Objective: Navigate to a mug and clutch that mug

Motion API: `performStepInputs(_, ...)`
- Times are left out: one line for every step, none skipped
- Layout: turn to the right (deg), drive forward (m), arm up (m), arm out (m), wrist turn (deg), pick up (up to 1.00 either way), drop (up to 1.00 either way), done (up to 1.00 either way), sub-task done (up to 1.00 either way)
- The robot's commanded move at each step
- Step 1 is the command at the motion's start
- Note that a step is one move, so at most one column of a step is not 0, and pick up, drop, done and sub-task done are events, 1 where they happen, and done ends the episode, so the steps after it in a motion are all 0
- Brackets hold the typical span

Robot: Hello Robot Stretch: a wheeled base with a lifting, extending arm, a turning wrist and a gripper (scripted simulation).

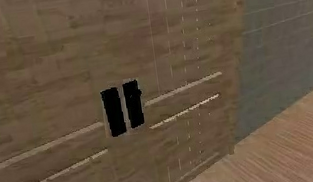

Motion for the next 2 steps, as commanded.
performStepInputs(-45.0,0.0,0.0,0.0,0.0,0.0,0.0,0.0,0.0)
performStepInputs(-45.0,0.0,0.0,0.0,0.0,0.0,0.0,0.0,0.0)
